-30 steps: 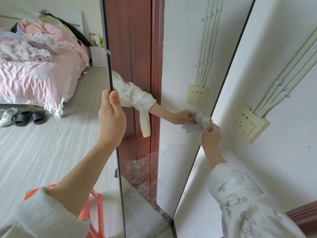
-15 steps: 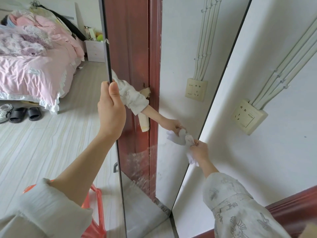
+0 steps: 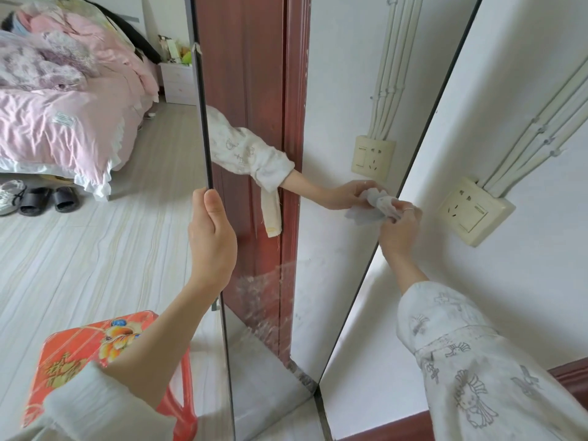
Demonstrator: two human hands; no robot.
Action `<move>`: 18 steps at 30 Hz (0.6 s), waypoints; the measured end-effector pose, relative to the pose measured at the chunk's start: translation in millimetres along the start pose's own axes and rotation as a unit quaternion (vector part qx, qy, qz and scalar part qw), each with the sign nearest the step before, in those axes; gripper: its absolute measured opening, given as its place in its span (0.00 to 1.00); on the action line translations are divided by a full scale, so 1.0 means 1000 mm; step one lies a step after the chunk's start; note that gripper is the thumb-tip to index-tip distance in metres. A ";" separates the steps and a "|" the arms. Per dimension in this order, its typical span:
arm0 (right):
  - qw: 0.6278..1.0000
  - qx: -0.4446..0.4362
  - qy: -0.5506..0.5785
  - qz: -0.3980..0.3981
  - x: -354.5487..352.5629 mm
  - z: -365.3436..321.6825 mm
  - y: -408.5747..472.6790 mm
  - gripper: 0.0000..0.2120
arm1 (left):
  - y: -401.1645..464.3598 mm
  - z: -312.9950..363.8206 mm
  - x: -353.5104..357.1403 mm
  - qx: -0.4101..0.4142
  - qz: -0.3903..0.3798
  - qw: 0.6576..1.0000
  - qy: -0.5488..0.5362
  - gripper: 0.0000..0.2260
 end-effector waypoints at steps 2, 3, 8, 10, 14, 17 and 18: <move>1.000 0.011 -0.008 -0.004 0.011 0.007 -0.018 0.18 | -0.001 -0.003 0.001 -0.004 0.009 1.000 -0.001 0.14; 1.000 0.025 -0.010 -0.010 0.016 0.016 -0.029 0.18 | -0.001 -0.004 0.001 -0.004 0.010 1.000 -0.001 0.15; 0.991 0.070 -0.056 -0.098 0.047 0.073 -0.070 0.17 | -0.003 -0.020 0.002 -0.007 -0.008 1.000 0.012 0.15; 0.989 0.059 -0.070 -0.117 0.049 0.080 -0.068 0.17 | -0.004 -0.025 0.002 -0.008 -0.011 1.000 0.021 0.15; 0.993 0.062 -0.067 -0.070 0.036 0.068 -0.051 0.16 | -0.005 -0.025 0.003 -0.007 -0.006 1.000 0.029 0.15; 0.979 0.103 -0.076 -0.160 0.043 0.064 -0.062 0.14 | -0.005 -0.024 0.003 -0.009 -0.011 1.000 0.027 0.15; 0.959 0.126 -0.090 -0.236 0.047 0.066 -0.072 0.13 | -0.005 -0.023 0.003 -0.010 -0.014 0.999 0.026 0.15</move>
Point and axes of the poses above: each hand's wrist, its own y-axis towards the middle knuckle, its own x-axis out of the palm, z = x × y, the point moved 6 cm from there along y, towards the middle knuckle, and after that the axes turned 7 degrees about -x, right-handed, at the moved point
